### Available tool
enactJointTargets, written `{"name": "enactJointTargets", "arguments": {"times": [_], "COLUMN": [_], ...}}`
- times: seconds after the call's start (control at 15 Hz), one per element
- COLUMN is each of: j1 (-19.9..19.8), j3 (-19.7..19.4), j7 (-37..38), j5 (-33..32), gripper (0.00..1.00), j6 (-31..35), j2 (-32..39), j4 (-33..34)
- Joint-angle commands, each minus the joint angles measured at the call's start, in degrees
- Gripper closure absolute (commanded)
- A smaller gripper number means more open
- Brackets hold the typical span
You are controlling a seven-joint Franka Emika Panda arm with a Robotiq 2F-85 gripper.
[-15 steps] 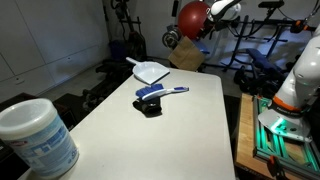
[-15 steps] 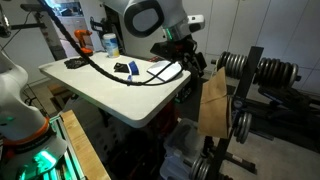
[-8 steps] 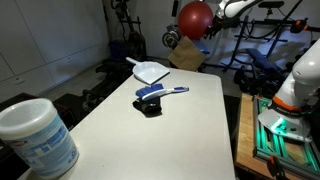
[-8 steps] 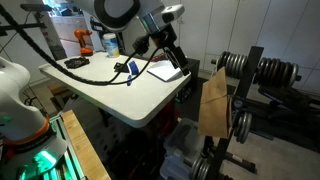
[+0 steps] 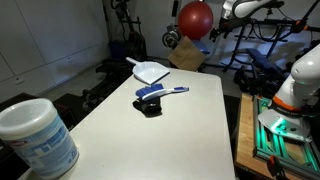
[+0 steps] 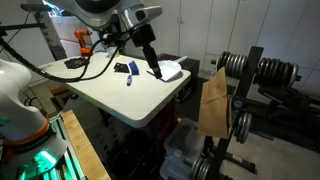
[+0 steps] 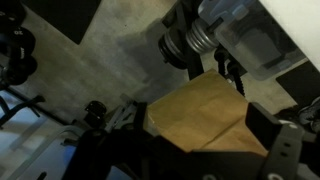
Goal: Hang the brown paper bag on the top rack of weights.
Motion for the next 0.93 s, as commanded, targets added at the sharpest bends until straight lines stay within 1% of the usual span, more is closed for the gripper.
{"name": "enactJointTargets", "arguments": {"times": [0.0,0.13,0.2,0.87], "j1": [1.58,2.09,1.87,1.99], "j3": [0.97,1.37,0.55,0.92], "j7": [1.69,1.7,0.57,0.68], "j5": [-0.17,-0.02,-0.18,-0.13], "gripper": [0.0,0.0,0.0,0.0], "j6": [-3.17,-4.01,-2.68,-2.88], "j2": [-4.42,-5.41,-2.95,-4.12], "j4": [-3.55,-4.27,-2.05,-3.2]}}
